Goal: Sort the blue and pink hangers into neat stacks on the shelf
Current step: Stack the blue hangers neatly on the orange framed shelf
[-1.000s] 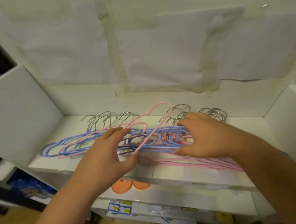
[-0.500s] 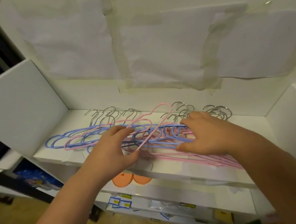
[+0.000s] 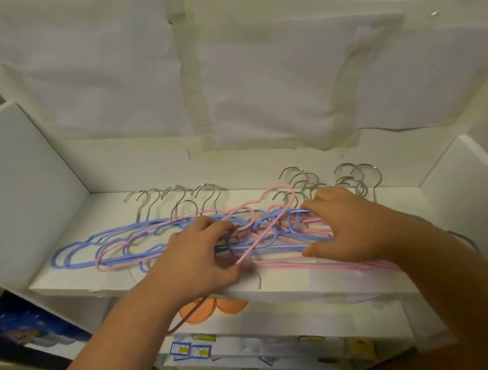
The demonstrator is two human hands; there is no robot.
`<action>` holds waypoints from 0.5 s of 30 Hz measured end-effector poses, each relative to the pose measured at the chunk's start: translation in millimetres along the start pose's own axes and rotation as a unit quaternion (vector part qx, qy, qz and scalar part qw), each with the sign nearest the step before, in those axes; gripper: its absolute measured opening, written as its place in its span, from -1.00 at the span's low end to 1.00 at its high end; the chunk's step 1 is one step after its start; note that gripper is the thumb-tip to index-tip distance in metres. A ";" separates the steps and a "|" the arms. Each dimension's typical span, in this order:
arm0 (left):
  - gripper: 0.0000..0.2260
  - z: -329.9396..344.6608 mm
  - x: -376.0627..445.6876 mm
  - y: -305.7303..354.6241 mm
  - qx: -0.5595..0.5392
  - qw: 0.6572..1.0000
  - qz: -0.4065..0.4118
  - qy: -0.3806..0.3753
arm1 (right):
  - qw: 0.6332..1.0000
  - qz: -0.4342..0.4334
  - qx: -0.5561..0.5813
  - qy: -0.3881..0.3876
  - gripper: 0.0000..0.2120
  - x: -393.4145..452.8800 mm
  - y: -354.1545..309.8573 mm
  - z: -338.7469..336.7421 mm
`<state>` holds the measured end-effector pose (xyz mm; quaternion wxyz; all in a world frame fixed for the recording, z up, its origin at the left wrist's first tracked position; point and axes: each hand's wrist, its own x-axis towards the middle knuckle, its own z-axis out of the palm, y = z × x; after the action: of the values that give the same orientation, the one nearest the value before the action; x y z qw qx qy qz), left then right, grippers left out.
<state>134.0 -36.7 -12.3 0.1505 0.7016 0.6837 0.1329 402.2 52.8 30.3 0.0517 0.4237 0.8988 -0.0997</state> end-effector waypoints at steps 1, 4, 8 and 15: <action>-0.34 0.2 1.5 -4.1 -0.001 1.000 0.001 -0.008 | 1.000 0.002 -0.001 0.003 -0.19 -0.2 0.0 0.0; -0.34 0.8 5.4 -13.9 -0.009 1.000 0.017 -0.016 | 1.000 0.014 0.010 -0.001 -0.14 -0.4 -0.2 0.7; -0.39 -0.3 9.6 -24.5 -0.009 0.999 0.051 0.003 | 0.999 0.028 0.020 -0.009 -0.09 -2.5 -2.2 3.2; -0.51 -8.0 12.0 -38.1 -0.020 0.998 0.057 -0.012 | 0.998 0.035 0.047 0.005 -0.18 -5.3 -1.8 2.8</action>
<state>96.1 -23.8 -20.1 0.1649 0.7378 0.6378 0.1470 404.3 47.1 28.8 0.0305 0.4575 0.8780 -0.1375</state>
